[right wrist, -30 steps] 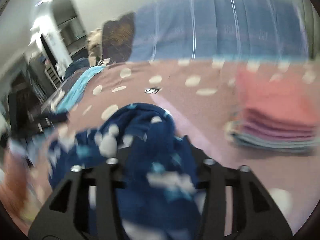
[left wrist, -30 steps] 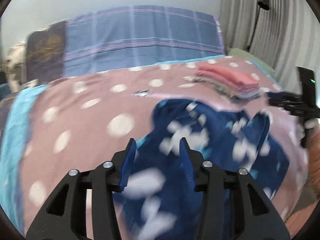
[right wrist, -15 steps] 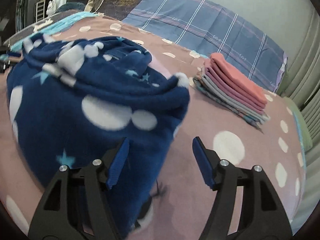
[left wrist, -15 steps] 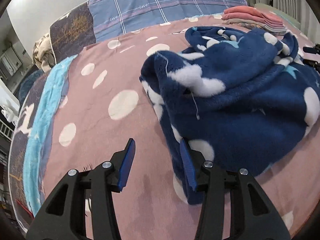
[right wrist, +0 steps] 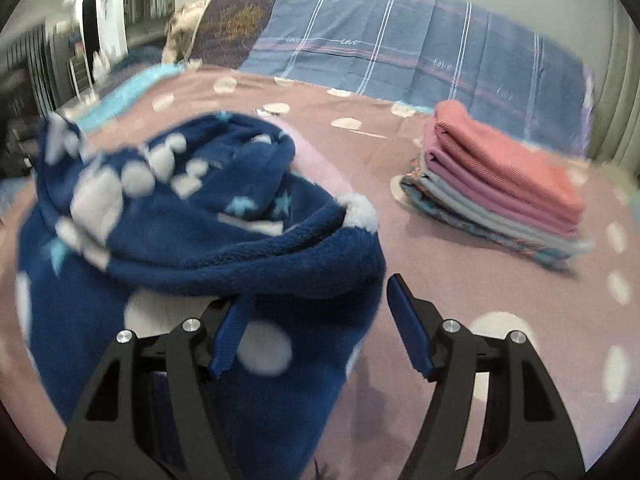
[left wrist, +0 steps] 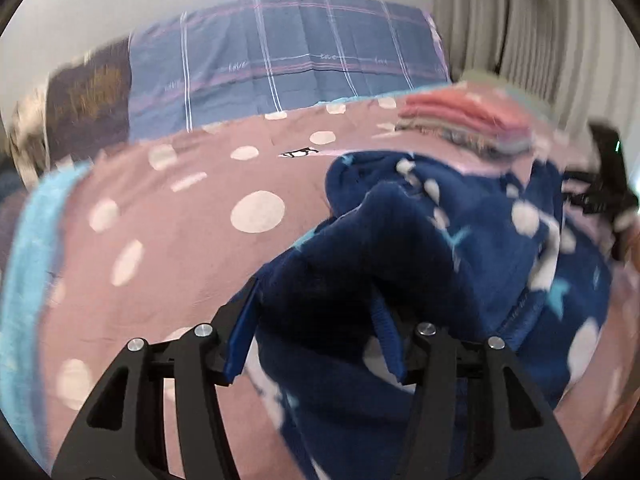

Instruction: Fold small clothes

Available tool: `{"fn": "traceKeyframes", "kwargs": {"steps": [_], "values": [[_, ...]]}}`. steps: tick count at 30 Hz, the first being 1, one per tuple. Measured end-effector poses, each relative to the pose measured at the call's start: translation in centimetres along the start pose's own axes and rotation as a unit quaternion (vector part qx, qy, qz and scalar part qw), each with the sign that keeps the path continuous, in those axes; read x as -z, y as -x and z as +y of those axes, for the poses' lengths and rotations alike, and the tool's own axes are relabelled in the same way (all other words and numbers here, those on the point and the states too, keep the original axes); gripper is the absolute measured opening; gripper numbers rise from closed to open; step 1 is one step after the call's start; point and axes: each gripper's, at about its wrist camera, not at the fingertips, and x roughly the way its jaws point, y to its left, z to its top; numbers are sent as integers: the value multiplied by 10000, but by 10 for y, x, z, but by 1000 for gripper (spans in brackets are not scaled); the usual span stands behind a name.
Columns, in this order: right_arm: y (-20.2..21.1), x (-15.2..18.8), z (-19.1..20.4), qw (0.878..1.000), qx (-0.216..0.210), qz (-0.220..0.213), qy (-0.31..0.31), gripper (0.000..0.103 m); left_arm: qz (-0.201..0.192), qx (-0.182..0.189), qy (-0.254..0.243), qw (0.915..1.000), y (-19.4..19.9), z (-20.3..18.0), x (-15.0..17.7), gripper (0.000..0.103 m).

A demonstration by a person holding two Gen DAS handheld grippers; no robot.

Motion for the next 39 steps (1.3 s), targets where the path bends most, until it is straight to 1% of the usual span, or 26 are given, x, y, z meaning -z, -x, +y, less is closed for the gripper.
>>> {"fn": "traceKeyframes", "kwargs": {"steps": [1, 3, 6, 7, 8, 9, 10, 11, 12, 14, 16, 18, 20, 21, 22, 23, 24, 25, 26, 27, 28, 31, 33, 34, 36, 39], "values": [[-2, -2, -6, 9997, -173, -8, -161, 69, 55, 223, 254, 9994, -7, 12, -1, 55], [-10, -8, -25, 9959, -646, 9, -640, 71, 161, 494, 587, 9969, -17, 27, 1, 55], [-21, -10, -42, 9897, -1011, 35, -1015, 71, 194, 735, 904, 9930, -30, 38, 7, 54], [-24, -11, -44, 9876, -1119, 48, -1101, 71, 180, 820, 1000, 9914, -33, 41, 7, 53], [-28, -11, -47, 9847, -1245, 61, -1219, 71, 150, 978, 1138, 9886, -36, 43, 9, 48], [-30, -11, -49, 9822, -1350, 66, -1303, 66, 108, 1106, 1227, 9862, -37, 43, 9, 26], [-32, -12, -49, 9795, -1474, 57, -1370, 57, 47, 1171, 1330, 9842, -37, 43, 9, 13], [-33, -13, -49, 9771, -1569, 26, -1439, 31, -37, 1149, 1382, 9837, -36, 44, 8, 12], [-32, -15, -49, 9760, -1559, -38, -1522, 14, -316, 934, 1270, 9870, -28, 38, 6, 11], [-22, -17, -51, 9709, -1633, -323, -1721, 11, -764, 580, 990, 9905, -7, 26, 4, 11], [-7, -19, -51, 9678, -1646, -605, -1808, 11, -1221, 374, 933, 9874, 17, 18, 2, 11], [12, -25, -52, 9638, -1667, -929, -1861, 11, -1393, 350, 1017, 9844, 30, 21, -2, 11], [22, -34, -56, 9636, -1491, -1061, -1948, 11, -1074, 53, 1246, 9864, 15, 32, -4, 12], [19, -39, -57, 9667, -1302, -977, -1973, 11, -680, 4, 1442, 9872, -4, 41, -1, 13], [10, -42, -59, 9703, -1062, -816, -2015, 11, -430, -73, 1543, 9871, -18, 45, 1, 13], [-4, -43, -62, 9723, -884, -575, -2087, 14, -29, -229, 1623, 9865, -39, 49, 8, 15], [-26, -40, -65, 9728, -738, -158, -2190, 16, 246, -266, 1652, 9856, -55, 51, 14, 19], [-40, -37, -67, 9716, -646, 111, -2275, 16, 365, -240, 1713, 9843, -64, 52, 20, 21], [-57, -30, -69, 9679, -553, 373, -2422, 18, 340, -162, 1822, 9825, -66, 53, 25, 22], [-66, -23, -70, 9640, -588, 464, -2550, 20, 261, -116, 1884, 9817, -62, 55, 27, 22], [-67, -18, -70, 9606, -653, 413, -2669, 21, 200, -59, 1930, 9810, -57, 57, 27, 25], [-54, -14, -71, 9602, -700, 278, -2689, 25, 217, -29, 1990, 9798, -48, 64, 27, 31], [-42, -14, -74, 9610, -526, 291, -2700, 35, 233, -53, 2034, 9788, -33, 62, 34, 33], [-37, -12, -73, 9611, -477, 271, -2705, 35, 209, -37, 2022, 9791, -28, 57, 37, 33], [-16, -10, -73, 9619, -454, 155, -2691, 35, 96, 100, 2034, 9790, -6, 49, 50, 37], [15, 11, -66, 9658, -479, 14, -2549, 40, 73, 486, 2177, 9748, 19, 33, 78, 42]]}}
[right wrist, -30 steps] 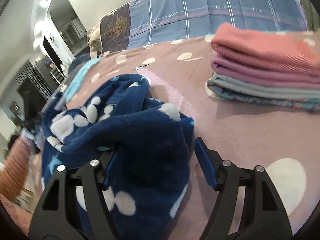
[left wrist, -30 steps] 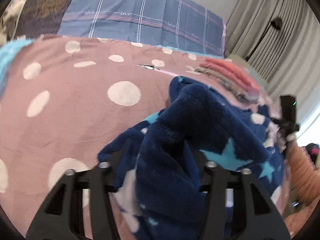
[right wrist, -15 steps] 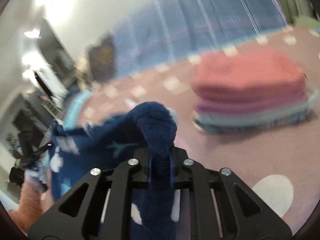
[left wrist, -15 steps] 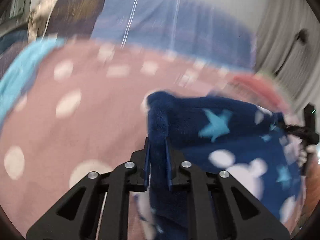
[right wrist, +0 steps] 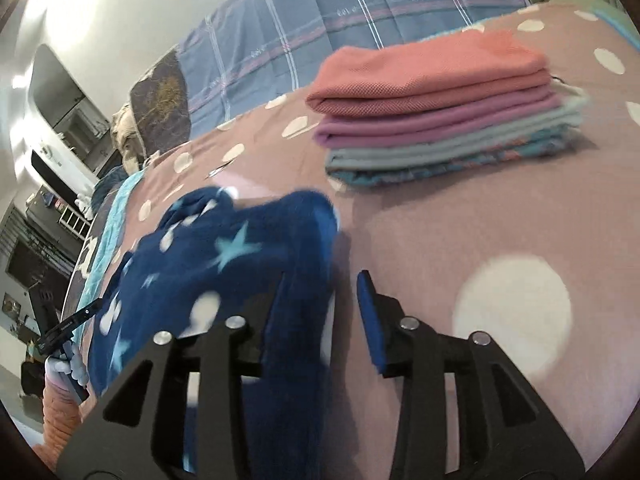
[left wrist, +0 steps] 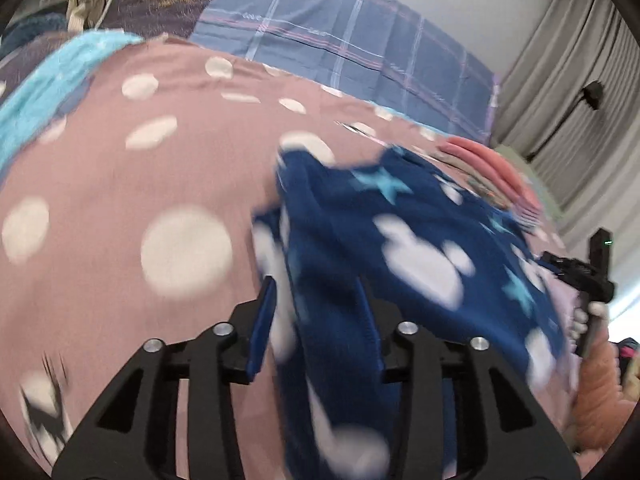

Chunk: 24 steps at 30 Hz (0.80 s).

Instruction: Fold small clothes

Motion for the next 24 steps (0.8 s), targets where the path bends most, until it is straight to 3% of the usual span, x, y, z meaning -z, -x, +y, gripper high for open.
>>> {"fn": "traceKeyframes", "kwargs": {"steps": [3, 5, 6, 7, 10, 12, 15, 20, 23, 24], "values": [[21, 29, -2, 10000, 2, 30, 30, 43, 214, 290, 176, 9992, 12, -6, 36, 38], [36, 52, -4, 9999, -75, 77, -75, 45, 114, 335, 334, 9988, 23, -11, 55, 24], [42, 63, -4, 9997, -143, 99, -141, 46, 91, 211, 400, 9989, 29, -13, 61, 9], [45, 71, -2, 9996, -186, 101, -183, 46, 103, 127, 502, 9986, 35, -15, 65, 9], [58, 99, 1, 9995, -153, 101, -248, 48, -69, -110, 349, 9993, 62, -23, 72, 9], [68, 115, 2, 9995, -134, 84, -258, 51, 30, -377, 236, 9990, 54, -15, 74, 10], [74, 130, -2, 9992, -142, 111, -351, 51, 153, -467, 268, 9984, 43, -13, 80, 16], [97, 144, -3, 9986, -312, 2, -429, 53, -495, -1296, -236, 9900, 81, -41, 73, 23], [104, 148, -3, 9988, -347, -68, -330, 53, -745, -1078, -712, 9888, 96, -82, 71, 25], [105, 149, -5, 9985, -403, -89, -349, 53, -734, -948, -933, 9884, 94, -101, 72, 30]]}}
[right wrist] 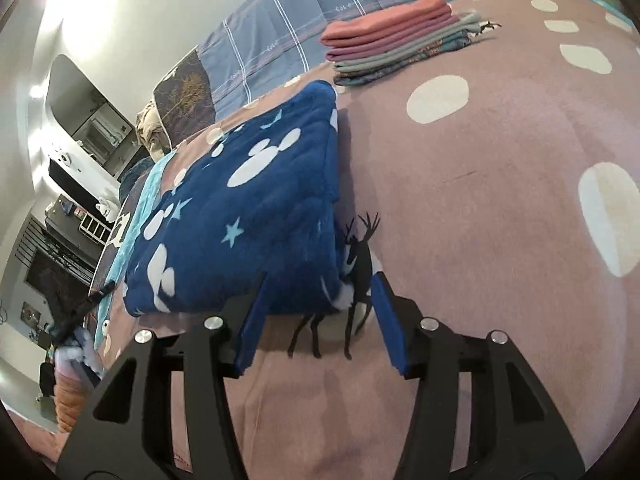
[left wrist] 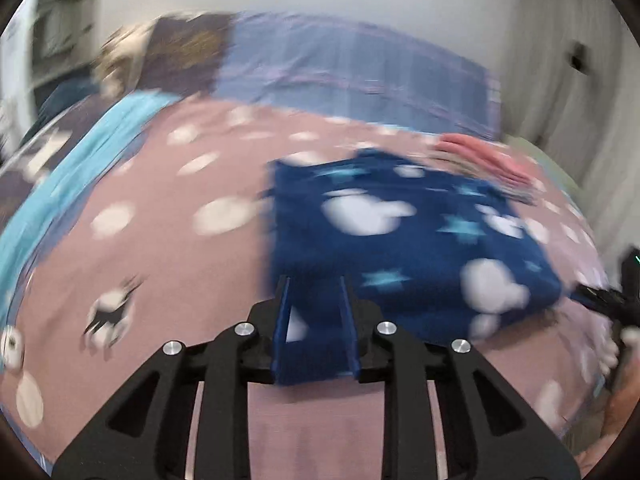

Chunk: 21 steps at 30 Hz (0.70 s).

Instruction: Fold small clothes

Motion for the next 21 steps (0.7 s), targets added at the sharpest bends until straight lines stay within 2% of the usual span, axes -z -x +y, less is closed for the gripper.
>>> {"fn": "traceKeyframes", "kwargs": {"steps": [1, 2, 3, 4, 7, 10, 11, 13, 16, 21], "values": [[0, 1, -1, 10000, -33, -28, -36, 52, 16, 161, -220, 9996, -2, -20, -2, 36], [1, 1, -4, 9999, -65, -62, -83, 50, 122, 409, -554, 9976, -8, -50, -1, 38], [3, 2, -6, 9998, -89, -107, -118, 37, 253, 598, -871, 9941, -17, -77, 1, 38], [4, 2, -9, 9997, -85, -152, -159, 31, 351, 726, -1098, 9907, -25, -97, 3, 38], [7, -2, -17, 9991, 4, -266, -333, 18, 726, 1186, -1834, 9731, -57, -169, 14, 39], [5, -8, -20, 9993, -55, -168, -332, 17, 911, 1436, -2486, 9536, -84, -233, 27, 40], [3, -10, -22, 9994, -85, -106, -307, 17, 942, 1474, -2611, 9493, -90, -246, 29, 40], [-2, -12, -25, 9994, -146, 27, -324, 17, 970, 1533, -2825, 9419, -102, -270, 31, 50], [-13, -16, -31, 9986, -284, 259, -377, 18, 835, 1245, -3330, 9309, -122, -302, 38, 56], [-37, -32, -35, 9956, -529, 738, -211, 18, 914, 1018, -3639, 9213, -143, -316, 43, 59]]}}
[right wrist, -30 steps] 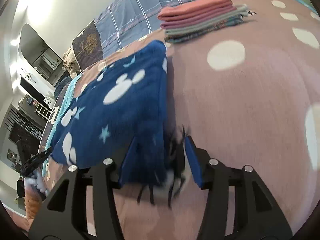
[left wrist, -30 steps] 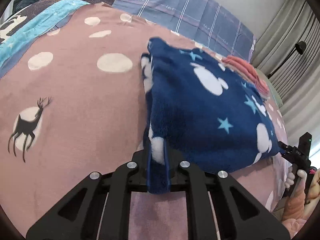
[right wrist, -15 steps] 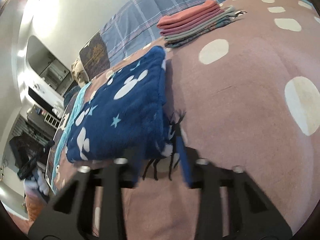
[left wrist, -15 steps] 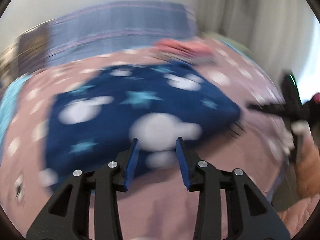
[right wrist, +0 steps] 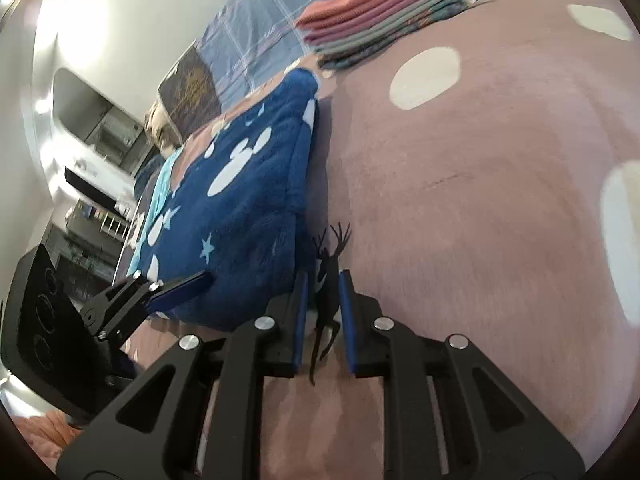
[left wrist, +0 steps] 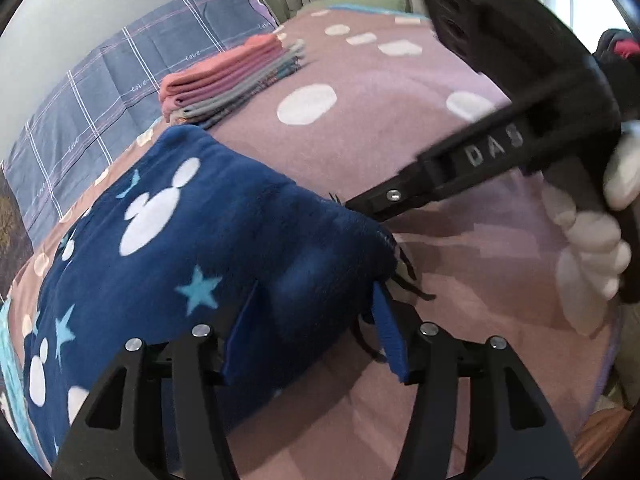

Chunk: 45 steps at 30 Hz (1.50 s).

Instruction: Fold small clothes

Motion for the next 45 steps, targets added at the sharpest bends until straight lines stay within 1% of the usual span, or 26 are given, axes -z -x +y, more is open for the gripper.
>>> {"fn": "traceKeyframes", "kwargs": {"steps": [3, 5, 8, 9, 10, 12, 13, 16, 18, 19, 20, 22, 23, 25, 26, 27, 29, 33, 35, 36, 37, 39, 41, 43, 44, 45], "values": [[-17, -13, -4, 9985, -368, 399, -33, 17, 23, 26, -69, 10000, -5, -4, 1, 64], [-27, -22, -1, 9945, -833, 636, -41, 17, 0, 98, -52, 9999, -11, -6, 1, 66], [-37, -33, 13, 9865, -1405, 839, 85, 17, -104, 227, 229, 9994, -12, 3, 3, 67], [-40, -35, 19, 9835, -1558, 908, 141, 17, -135, 294, 363, 9988, -11, 7, 3, 63], [-44, -36, 25, 9811, -1647, 990, 241, 17, -165, 362, 540, 9977, -10, 12, 2, 50], [-48, -35, 30, 9793, -1665, 1089, 368, 16, -175, 479, 970, 9940, -10, 28, 6, 30], [-51, -35, 31, 9791, -1620, 1155, 424, 16, -210, 580, 1143, 9915, -9, 35, 9, 19], [-49, -39, 28, 9793, -1570, 1189, 457, 16, -339, 818, 1589, 9833, -5, 52, 18, 16], [-41, -46, 26, 9830, -1422, 1049, 509, 21, -365, 847, 1677, 9815, -3, 53, 23, 15], [-38, -51, 25, 9858, -1263, 963, 540, 25, -383, 829, 1664, 9818, -2, 52, 24, 15], [-36, -58, 22, 9910, -867, 834, 586, 36, -409, 804, 1627, 9825, -1, 51, 25, 15], [-40, -69, 15, 9947, -354, 799, 547, 39, -428, 791, 1594, 9831, 0, 49, 26, 15], [-46, -75, 11, 9950, -288, 843, 462, 39, -440, 809, 1606, 9827, 0, 49, 27, 15], [-57, -85, 7, 9949, -280, 907, 347, 38, -458, 820, 1616, 9824, 2, 47, 31, 15], [-64, -93, 7, 9953, -176, 885, 338, 34, -465, 812, 1609, 9825, 2, 46, 30, 15], [-70, -101, 6, 9956, -96, 863, 360, 32, -471, 798, 1591, 9829, 3, 45, 31, 15], [-84, -119, 8, 9958, -88, 844, 339, 33, -467, 767, 1536, 9840, 6, 41, 33, 15], [-117, -142, 17, 9948, -254, 876, 460, 45, -444, 682, 1347, 9875, 4, 33, 28, 16], [-131, -151, 20, 9950, -352, 826, 429, 46, -441, 669, 1278, 9886, 5, 30, 27, 16], [-132, -154, 21, 9955, -349, 779, 420, 36, -466, 657, 1215, 9893, 5, 27, 27, 15], [-133, -158, 23, 9964, -386, 659, 382, 10, -518, 606, 1056, 9912, 7, 22, 25, 15], [-118, -160, 27, 9977, -498, 300, 343, 9, -513, 501, 714, 9949, 8, 10, 25, 15], [-101, -160, 40, 9965, -598, -123, 575, 8, -376, 397, 403, 9977, 1, -2, 23, 15], [-114, -167, 40, 9973, -380, -27, 626, 8, -246, 346, 218, 9989, -5, -10, 22, 16], [-132, -169, 28, 9984, -37, 169, 540, 8, -223, 326, 198, 9990, -6, -11, 21, 16], [-145, -169, 17, 9983, 83, 358, 454, 9, -208, 314, 191, 9991, -6, -13, 21, 17]]}}
